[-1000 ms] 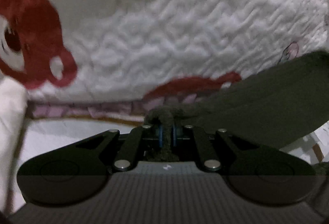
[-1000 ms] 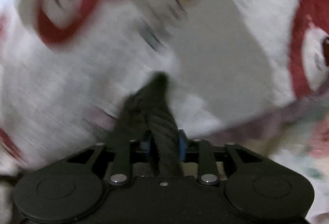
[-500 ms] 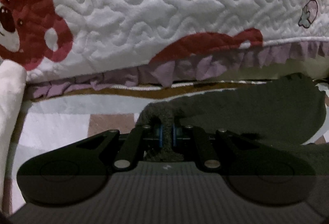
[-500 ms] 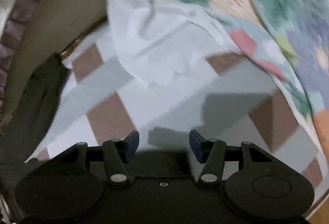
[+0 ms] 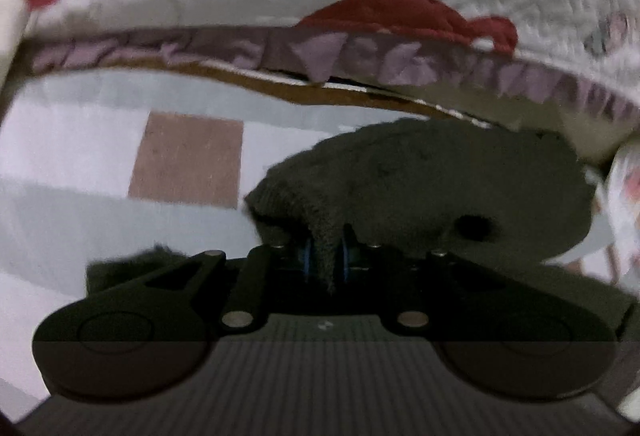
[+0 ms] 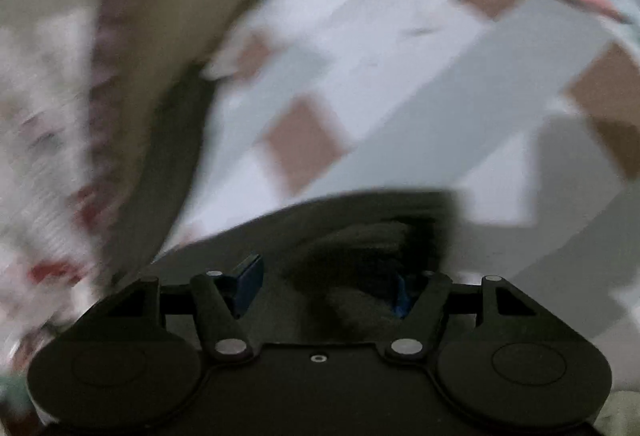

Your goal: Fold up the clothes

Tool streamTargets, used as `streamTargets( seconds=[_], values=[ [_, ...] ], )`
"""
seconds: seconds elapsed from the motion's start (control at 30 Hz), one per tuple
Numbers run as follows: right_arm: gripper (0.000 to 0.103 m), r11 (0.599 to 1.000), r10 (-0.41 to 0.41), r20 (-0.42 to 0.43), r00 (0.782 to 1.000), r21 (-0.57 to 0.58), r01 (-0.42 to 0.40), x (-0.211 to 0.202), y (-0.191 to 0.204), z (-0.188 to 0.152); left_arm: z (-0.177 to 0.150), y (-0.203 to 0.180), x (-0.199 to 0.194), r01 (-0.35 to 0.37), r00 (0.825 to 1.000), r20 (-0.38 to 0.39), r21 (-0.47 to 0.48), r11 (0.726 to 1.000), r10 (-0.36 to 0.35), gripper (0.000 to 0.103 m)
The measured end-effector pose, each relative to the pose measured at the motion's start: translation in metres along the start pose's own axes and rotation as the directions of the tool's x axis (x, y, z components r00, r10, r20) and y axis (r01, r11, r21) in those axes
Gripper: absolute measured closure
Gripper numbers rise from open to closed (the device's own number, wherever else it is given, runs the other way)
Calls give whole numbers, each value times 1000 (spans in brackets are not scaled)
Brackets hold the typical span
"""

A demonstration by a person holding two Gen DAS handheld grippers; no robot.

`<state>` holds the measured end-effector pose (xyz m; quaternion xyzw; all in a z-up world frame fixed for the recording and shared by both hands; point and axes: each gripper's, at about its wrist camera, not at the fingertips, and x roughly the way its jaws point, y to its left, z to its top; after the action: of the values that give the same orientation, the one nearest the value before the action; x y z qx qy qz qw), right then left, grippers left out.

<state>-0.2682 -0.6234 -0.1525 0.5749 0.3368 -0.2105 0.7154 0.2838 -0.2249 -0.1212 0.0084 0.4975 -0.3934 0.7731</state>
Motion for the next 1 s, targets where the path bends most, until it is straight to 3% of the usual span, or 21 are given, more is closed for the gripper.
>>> streamTargets(
  seconds=[0.1, 0.23, 0.3, 0.47, 0.63, 0.73, 0.87, 0.93, 1.0],
  values=[
    [34, 988, 119, -60, 991, -91, -124, -4, 13, -27, -4, 3, -3, 15, 1000, 3, -26, 1000, -15, 90],
    [34, 984, 34, -161, 986, -165, -61, 2, 18, -53, -8, 1, -5, 7, 1000, 2, -11, 1000, -7, 90],
    [34, 987, 14, -160, 987, -157, -39, -1, 18, -58, -8, 0, -5, 2, 1000, 3, -5, 1000, -2, 90],
    [35, 991, 55, 1, 998, -125, -54, -31, 7, -44, -8, -1, -5, -14, 1000, 1, 17, 1000, 14, 90],
    [34, 999, 27, 191, 981, 30, -34, -52, -22, -21, -9, -6, -3, -35, 999, 5, 50, 998, 34, 90],
    [34, 991, 59, 213, 975, 103, -83, -54, -38, -12, -9, -7, -2, -41, 999, 6, 53, 998, 41, 90],
    [34, 993, -7, 194, 981, 116, -16, -43, -45, -4, -9, -7, -1, -46, 999, 4, 56, 997, 46, 90],
    [34, 998, -34, 126, 991, 65, 26, -28, -45, 11, -9, -7, -1, -47, 999, 6, 56, 997, 46, 90],
    [31, 990, -140, 45, 989, -12, 141, -5, -38, 25, -10, -7, -1, -46, 999, 10, 54, 997, 45, 90]
  ],
)
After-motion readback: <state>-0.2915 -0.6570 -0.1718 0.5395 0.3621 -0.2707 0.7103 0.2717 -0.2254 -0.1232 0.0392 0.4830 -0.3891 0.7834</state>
